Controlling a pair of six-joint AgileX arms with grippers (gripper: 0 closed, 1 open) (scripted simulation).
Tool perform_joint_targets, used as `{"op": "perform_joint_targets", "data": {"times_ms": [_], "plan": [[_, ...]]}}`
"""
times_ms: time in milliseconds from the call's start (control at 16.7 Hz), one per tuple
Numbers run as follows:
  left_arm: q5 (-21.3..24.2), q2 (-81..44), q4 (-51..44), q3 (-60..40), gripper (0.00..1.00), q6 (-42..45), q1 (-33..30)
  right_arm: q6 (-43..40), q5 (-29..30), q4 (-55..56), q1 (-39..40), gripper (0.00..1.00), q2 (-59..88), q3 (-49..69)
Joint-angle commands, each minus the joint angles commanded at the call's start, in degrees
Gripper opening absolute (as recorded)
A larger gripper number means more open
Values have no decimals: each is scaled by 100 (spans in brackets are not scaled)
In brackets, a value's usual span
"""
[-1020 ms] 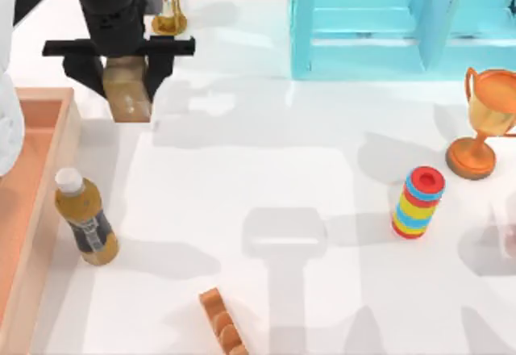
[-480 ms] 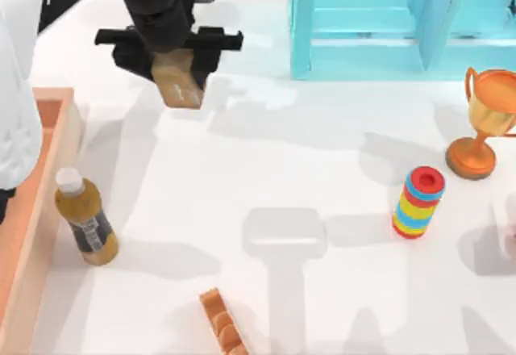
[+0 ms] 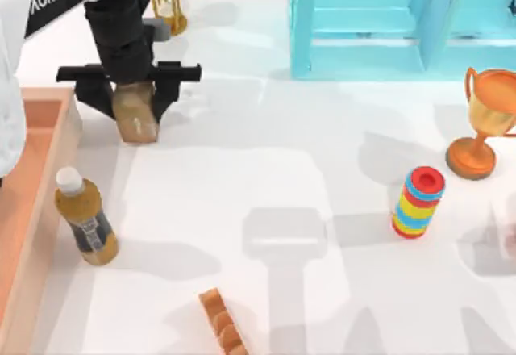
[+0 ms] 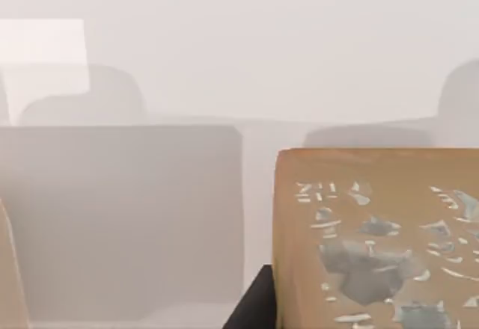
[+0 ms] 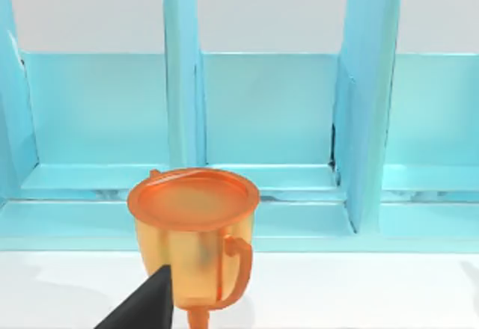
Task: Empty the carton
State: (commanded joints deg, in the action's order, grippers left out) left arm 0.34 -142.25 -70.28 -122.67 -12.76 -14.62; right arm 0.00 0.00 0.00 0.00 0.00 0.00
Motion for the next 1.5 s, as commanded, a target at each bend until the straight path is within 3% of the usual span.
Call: {"op": "perform_joint_targets", "data": {"times_ms": [240, 1020, 1500], "plan": [[-3, -1, 0, 1, 0, -3, 3, 0, 0, 0, 0, 100, 0, 0], [-3, -1, 0, 1, 98, -3, 3, 0, 0, 0, 0, 100, 0, 0], [-3, -1, 0, 1, 100, -3, 3, 0, 0, 0, 0, 100, 0, 0]]}}
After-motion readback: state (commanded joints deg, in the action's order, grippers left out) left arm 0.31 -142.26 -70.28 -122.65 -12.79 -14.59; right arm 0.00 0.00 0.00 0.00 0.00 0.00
